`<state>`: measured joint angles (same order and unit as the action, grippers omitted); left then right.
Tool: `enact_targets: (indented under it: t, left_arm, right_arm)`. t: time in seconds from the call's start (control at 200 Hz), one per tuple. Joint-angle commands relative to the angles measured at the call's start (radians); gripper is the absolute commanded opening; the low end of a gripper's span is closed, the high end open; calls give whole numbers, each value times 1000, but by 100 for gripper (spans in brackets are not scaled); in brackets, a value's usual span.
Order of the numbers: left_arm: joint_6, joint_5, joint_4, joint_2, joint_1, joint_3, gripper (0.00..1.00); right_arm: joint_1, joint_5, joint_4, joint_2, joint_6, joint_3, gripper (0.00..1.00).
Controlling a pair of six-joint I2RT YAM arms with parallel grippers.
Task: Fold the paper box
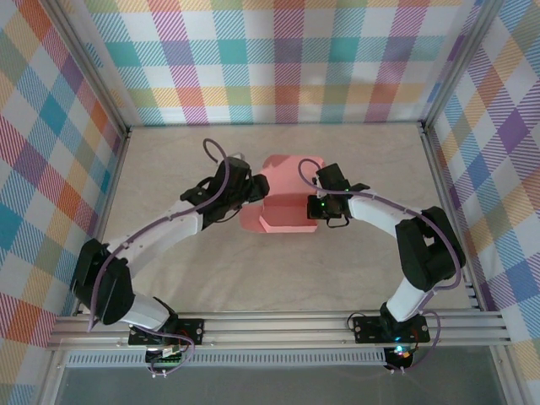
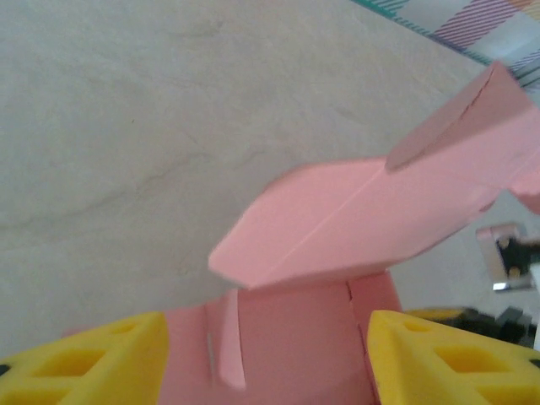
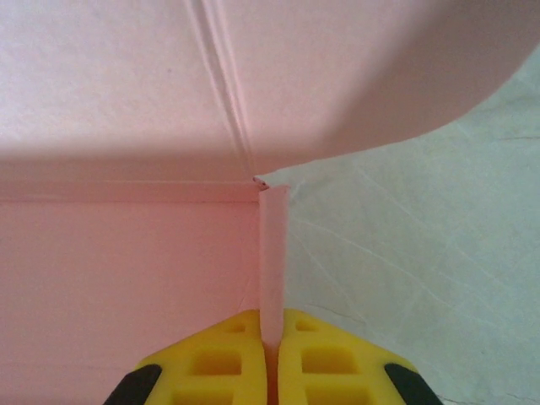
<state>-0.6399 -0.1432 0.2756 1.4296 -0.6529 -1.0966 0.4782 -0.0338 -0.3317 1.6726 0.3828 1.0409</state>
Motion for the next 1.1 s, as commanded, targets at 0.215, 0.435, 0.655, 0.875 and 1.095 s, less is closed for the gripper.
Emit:
enact_targets:
  t: [0.215,0.435,0.655,0.875,1.095]
  left_arm:
    - [-78,-152,76,-237,-85,205,78]
    - [-57,-231,53,-459,19,362,79]
    - [-161,83,-117,-448,230,501,67]
    - [-199,336,-335,-252,245,471,54]
    - [-202,416,-391,-124,224,384,47]
  right_arm:
    - [-21,24,-6,4,32,40,7]
    - [-60,-14,26,-28,36,4,7]
    - [-78,-107,65,-65,47,-19,7]
    - [-78,-136,82,-73,50,-25,6]
    - [-78,-100,62,-66,40,-21,7]
